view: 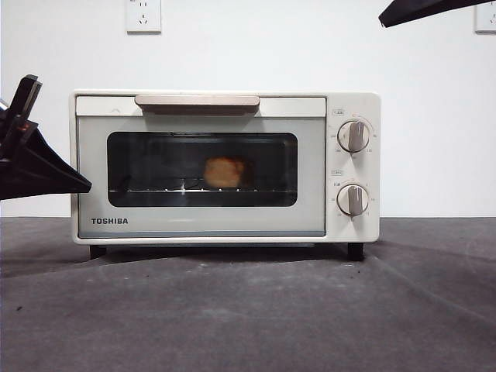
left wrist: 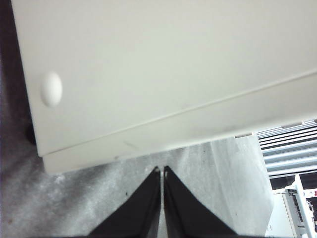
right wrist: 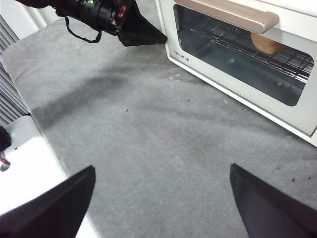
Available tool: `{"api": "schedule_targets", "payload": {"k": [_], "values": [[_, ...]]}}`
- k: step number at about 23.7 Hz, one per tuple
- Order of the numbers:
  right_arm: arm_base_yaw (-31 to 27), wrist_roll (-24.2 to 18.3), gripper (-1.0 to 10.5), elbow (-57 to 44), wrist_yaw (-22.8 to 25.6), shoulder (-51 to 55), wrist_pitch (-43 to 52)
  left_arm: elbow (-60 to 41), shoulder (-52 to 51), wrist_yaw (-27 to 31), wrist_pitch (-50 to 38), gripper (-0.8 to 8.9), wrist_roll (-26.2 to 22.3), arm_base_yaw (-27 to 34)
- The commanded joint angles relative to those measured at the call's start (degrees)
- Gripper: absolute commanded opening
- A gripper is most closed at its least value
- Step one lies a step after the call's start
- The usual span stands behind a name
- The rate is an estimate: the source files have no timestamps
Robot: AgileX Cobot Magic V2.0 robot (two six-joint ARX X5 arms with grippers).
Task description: The left arm flap open the oven, the right arm pick bread and place it into oven, the left arm flap close the oven
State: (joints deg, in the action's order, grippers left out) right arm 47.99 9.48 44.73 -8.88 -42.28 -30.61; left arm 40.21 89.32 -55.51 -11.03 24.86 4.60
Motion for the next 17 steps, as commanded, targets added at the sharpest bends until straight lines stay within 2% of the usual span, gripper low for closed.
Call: {"api": "schedule_targets", "payload": {"k": [1,3,8,17], "values": [[0.52,0.76,4.3,0.35,0.15,-0.31,0.52,0.83,0.07,-0.55,-0.50,0.14,0.39,-0.07],[0.55,0.76,4.3,0.35,0.33,-0.31,0.52,0.83,-1.44,-0.57,1.33,0.16,0.04,-0.22],[0.55,0.59,4.3,0.35,1.18,-0.31,0.55,0.83,-8.76,0.11,6.08,0.16,-4.57,-1.75],[0.52,0.52,4.3,0.35,3.19,-0.31,0.57,0.90,-29.46,11.37,15.61,0.16,-7.93,-5.66]]}}
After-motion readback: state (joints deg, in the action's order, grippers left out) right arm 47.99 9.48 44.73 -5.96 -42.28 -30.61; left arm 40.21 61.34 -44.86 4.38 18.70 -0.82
